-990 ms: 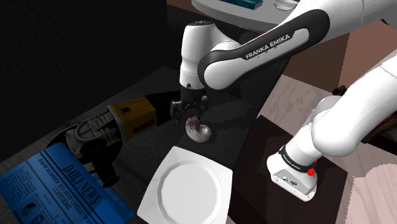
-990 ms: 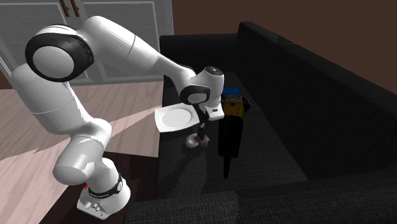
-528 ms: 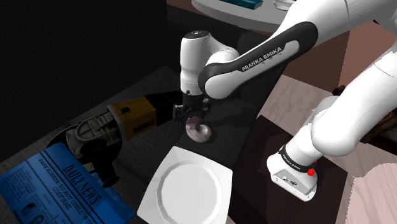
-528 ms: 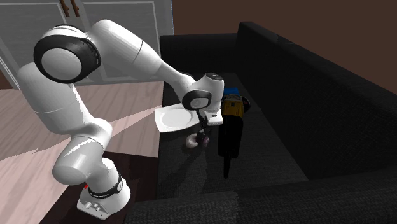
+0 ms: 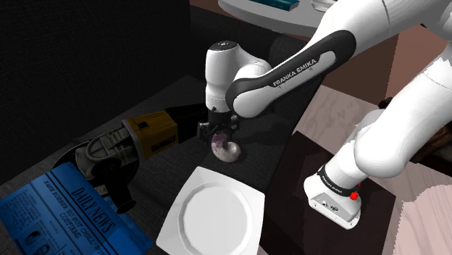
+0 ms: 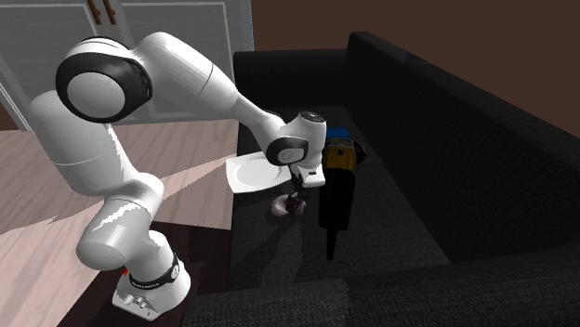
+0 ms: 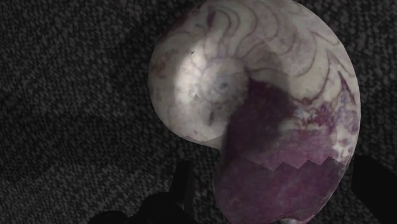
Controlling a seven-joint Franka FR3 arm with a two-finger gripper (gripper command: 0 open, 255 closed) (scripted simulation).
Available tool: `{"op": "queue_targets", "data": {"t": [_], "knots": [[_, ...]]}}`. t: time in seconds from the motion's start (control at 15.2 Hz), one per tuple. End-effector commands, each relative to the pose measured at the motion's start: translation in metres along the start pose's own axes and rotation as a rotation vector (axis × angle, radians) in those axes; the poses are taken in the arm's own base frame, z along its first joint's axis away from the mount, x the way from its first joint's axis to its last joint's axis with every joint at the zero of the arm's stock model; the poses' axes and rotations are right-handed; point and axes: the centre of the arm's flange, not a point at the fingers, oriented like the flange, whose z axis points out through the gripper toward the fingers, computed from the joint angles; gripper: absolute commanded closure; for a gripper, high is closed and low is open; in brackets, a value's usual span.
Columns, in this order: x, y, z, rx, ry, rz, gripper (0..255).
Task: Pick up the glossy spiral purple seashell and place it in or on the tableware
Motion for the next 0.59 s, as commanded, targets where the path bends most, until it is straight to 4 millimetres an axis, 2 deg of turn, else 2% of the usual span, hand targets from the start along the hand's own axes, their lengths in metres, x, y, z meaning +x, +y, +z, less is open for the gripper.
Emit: {"op": "queue_targets", "data": {"t": [0.0,0.07,0.53], "knots": [[0.0,0.0,0.0,0.0,0.0,0.0,0],[0.0,0.0,0.0,0.0,0.0,0.0,255],[-0.0005,0.0007,0.0003,0.0,0.0,0.0,255]]}}
